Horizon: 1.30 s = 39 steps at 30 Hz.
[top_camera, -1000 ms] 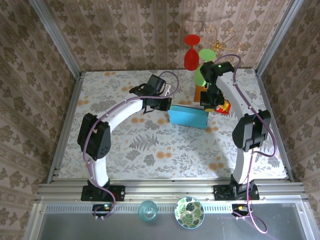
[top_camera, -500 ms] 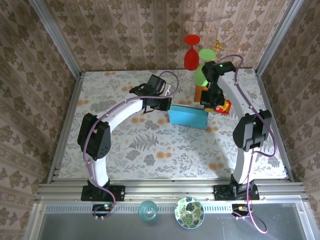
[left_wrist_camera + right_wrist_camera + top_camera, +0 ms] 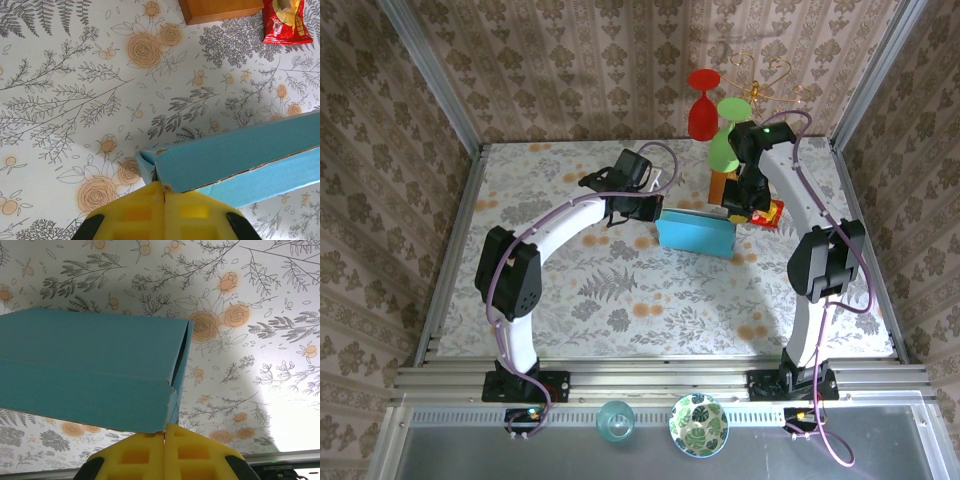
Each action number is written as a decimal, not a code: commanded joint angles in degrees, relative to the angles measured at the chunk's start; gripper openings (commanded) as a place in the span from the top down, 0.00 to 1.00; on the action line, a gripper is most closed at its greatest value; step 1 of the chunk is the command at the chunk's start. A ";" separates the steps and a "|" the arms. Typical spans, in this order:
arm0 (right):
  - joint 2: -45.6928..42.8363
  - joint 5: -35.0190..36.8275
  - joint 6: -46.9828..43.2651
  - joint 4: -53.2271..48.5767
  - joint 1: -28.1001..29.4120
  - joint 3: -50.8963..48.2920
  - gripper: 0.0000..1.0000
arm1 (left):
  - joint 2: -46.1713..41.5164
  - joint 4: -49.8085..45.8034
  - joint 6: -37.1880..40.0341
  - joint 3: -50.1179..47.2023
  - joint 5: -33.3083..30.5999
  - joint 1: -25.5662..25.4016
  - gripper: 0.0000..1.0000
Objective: Fold the paper box
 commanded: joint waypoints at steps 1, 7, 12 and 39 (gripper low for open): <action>0.70 -4.43 1.54 1.78 0.24 -0.06 1.00 | 2.89 -5.68 -1.27 -1.31 0.64 -0.93 0.99; 0.82 -5.45 1.88 1.97 -0.15 -0.16 1.00 | 3.03 -6.61 -2.03 -0.38 1.63 -0.58 0.99; 0.97 -6.65 1.99 2.07 -0.84 -0.35 1.00 | 3.14 -7.02 -1.96 0.05 1.79 -0.43 0.99; -7.59 -7.18 -0.21 13.08 -1.18 -16.79 1.00 | 2.91 -5.99 -3.49 -1.43 1.88 0.07 0.99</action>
